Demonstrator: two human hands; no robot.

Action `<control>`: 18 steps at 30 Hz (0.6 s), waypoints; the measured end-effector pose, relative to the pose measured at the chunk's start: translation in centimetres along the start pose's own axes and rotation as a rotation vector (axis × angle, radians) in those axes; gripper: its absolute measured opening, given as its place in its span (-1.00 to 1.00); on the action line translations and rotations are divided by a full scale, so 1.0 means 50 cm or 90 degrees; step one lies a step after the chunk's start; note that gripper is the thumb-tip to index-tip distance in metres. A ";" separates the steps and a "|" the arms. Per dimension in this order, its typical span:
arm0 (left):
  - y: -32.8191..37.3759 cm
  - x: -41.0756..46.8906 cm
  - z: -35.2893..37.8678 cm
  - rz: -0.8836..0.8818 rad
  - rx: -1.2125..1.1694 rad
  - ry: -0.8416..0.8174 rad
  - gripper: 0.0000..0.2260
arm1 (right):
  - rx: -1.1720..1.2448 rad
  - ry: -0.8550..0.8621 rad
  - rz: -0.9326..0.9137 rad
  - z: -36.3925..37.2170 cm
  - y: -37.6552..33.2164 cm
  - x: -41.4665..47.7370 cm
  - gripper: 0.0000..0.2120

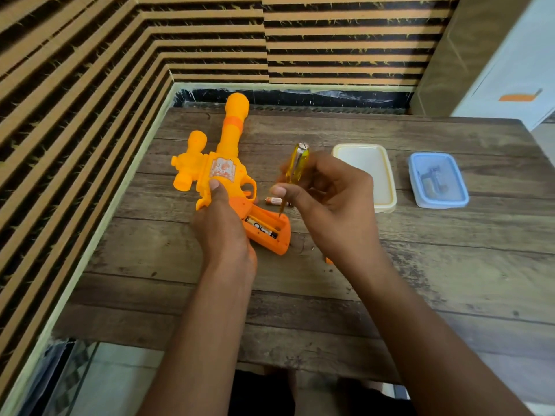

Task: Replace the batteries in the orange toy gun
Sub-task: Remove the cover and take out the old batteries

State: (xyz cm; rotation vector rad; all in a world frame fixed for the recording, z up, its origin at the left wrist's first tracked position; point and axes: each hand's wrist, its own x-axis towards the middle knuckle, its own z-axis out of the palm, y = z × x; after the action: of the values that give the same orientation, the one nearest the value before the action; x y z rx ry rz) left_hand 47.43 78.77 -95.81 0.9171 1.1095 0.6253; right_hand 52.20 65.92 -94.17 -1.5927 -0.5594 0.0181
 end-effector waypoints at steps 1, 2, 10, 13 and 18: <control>0.001 -0.001 0.000 0.000 0.001 0.003 -0.78 | -0.008 -0.005 0.010 -0.001 -0.001 -0.001 -0.78; 0.000 -0.001 0.001 0.005 0.001 0.003 -0.78 | -0.014 -0.011 0.019 -0.002 -0.001 -0.002 -0.79; -0.010 0.008 0.002 -0.001 0.001 -0.010 -0.76 | -0.097 -0.071 0.028 -0.005 0.016 -0.004 -0.78; -0.010 0.006 0.001 -0.006 -0.011 -0.021 -0.77 | -0.101 -0.069 0.035 -0.003 0.013 -0.001 -0.72; -0.012 0.006 -0.001 0.001 -0.013 -0.020 -0.76 | -0.129 -0.092 -0.035 -0.004 0.000 0.004 -0.46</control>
State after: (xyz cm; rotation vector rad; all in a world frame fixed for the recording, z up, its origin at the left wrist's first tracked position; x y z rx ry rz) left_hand 47.48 78.75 -96.49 0.9079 1.0722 0.6200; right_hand 52.48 65.80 -94.10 -1.7821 -0.7358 0.0369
